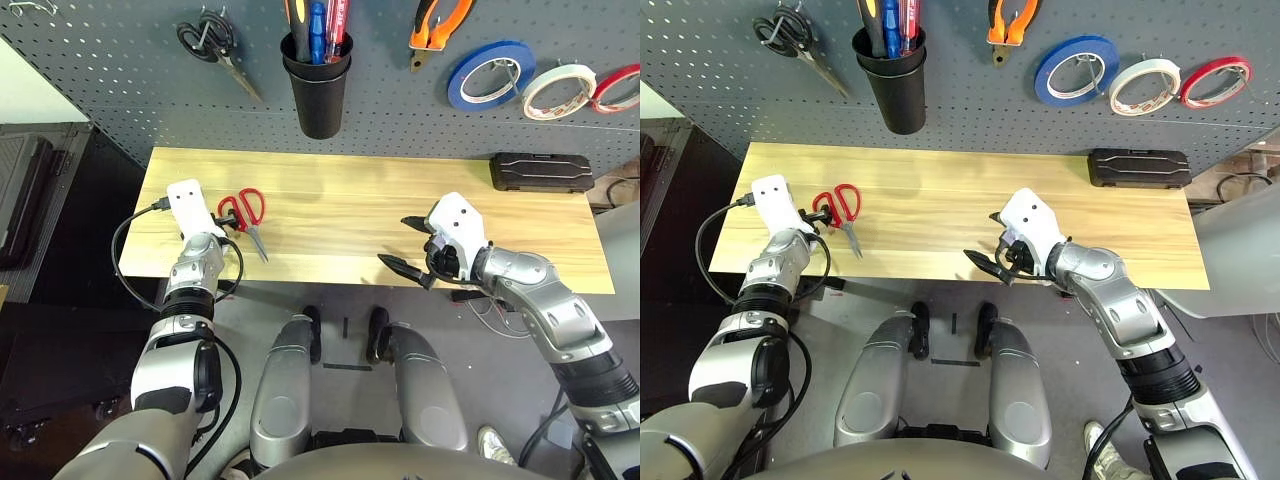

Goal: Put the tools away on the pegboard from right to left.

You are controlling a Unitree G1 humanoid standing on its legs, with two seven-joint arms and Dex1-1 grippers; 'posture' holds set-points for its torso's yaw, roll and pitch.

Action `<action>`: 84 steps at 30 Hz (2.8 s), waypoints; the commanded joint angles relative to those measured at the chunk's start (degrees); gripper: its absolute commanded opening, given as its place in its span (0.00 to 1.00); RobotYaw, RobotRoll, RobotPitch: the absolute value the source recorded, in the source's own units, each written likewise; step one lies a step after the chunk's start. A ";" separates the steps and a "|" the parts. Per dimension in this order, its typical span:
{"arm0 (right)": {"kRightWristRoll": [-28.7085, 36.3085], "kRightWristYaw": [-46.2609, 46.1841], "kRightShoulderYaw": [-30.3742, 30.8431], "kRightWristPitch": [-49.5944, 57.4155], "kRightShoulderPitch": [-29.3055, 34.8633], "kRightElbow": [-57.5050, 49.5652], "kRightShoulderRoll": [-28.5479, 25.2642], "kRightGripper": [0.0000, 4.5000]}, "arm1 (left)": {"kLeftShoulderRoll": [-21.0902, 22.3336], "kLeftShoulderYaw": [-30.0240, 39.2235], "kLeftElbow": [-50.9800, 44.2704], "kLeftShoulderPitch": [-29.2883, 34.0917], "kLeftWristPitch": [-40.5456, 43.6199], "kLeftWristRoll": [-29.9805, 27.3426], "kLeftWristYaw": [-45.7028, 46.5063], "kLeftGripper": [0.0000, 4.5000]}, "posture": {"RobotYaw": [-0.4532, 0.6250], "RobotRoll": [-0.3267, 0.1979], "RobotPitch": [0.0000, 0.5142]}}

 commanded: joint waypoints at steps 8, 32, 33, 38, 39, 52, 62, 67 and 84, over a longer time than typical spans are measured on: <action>1.26 4.18 0.00 0.16 0.79 -0.75 -2.91 1.00 | -1.37 -0.67 0.16 3.64 6.26 -0.01 -0.65 0.03 | 0.43 0.62 0.73; 2.97 9.91 -0.74 -7.97 -2.54 2.30 -0.38 1.00 | -7.40 3.43 -30.58 13.08 6.94 -6.29 -1.10 0.02 | 0.50 0.62 0.69; 3.90 10.03 -1.56 -8.88 -2.73 2.29 0.09 1.00 | -7.68 3.72 -33.10 13.94 7.17 -6.94 -1.16 0.02 | 0.51 0.62 0.68; 8.63 11.08 -6.09 -11.00 -3.42 1.29 0.45 1.00 | -8.53 5.48 -44.75 17.58 8.16 -10.42 -1.30 0.02 | 0.53 0.62 0.65; 9.35 11.25 -6.71 -10.99 -3.53 1.10 0.37 1.00 | -8.59 5.75 -46.38 18.05 8.33 -10.90 -1.22 0.02 | 0.53 0.62 0.65; 16.55 12.87 -10.51 -13.16 -6.69 1.08 2.26 1.00 | -5.57 9.09 -63.32 17.59 14.55 -18.93 -0.77 0.02 | 0.57 0.62 0.57; 18.69 11.90 -10.75 -13.28 -10.10 -0.52 2.95 1.00 | -2.20 11.48 -65.53 11.81 17.16 -22.54 0.98 0.02 | 0.58 0.62 0.53; 19.16 10.82 -10.67 -13.18 -11.54 -0.62 3.41 1.00 | -0.07 11.82 -64.84 7.43 18.11 -23.79 1.09 0.02 | 0.58 0.62 0.52; 15.82 8.66 -10.33 -17.61 -12.98 3.21 4.72 1.00 | 1.64 11.47 -63.76 3.28 19.07 -28.85 -1.02 0.02 | 0.56 0.62 0.51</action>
